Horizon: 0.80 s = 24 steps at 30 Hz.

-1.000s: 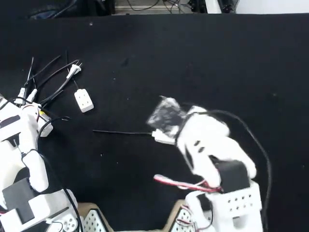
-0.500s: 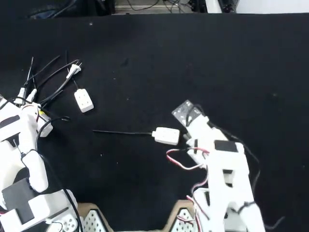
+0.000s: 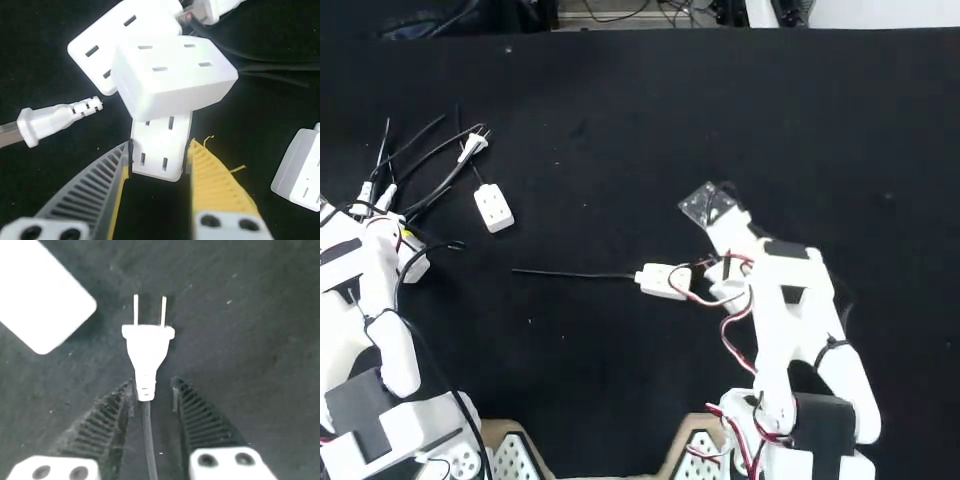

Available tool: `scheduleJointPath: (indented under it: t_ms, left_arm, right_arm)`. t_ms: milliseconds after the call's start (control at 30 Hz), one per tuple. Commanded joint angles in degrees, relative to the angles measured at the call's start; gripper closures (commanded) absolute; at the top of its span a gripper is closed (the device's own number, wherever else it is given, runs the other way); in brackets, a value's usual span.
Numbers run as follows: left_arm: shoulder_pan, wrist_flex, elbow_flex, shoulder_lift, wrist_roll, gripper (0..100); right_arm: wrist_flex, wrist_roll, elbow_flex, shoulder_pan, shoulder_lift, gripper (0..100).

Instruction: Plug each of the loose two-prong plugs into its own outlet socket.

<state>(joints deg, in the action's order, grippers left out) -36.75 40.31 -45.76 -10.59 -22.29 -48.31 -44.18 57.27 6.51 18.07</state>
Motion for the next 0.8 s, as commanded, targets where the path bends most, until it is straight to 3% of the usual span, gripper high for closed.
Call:
scheduleJointPath:
  t_ms: [0, 200, 500, 767]
  left_arm:
    - [-3.3, -0.1, -1.2, 0.4, -0.5, 83]
    - [-3.2, -0.1, -1.2, 0.4, -0.5, 83]
    - [-3.2, 0.0, -1.2, 0.4, -0.5, 83]
    - [-1.8, -0.1, -1.2, 0.4, -0.5, 83]
  right_arm:
    - [-1.8, 4.3, -5.8, 1.1, 3.6, 88.5]
    - [-8.1, 14.0, -10.2, -0.5, 4.0, 88.5]
    - [-4.7, 13.5, -10.2, -3.2, -4.7, 88.4]
    - [-9.4, 13.5, -9.3, -6.7, 2.7, 88.4]
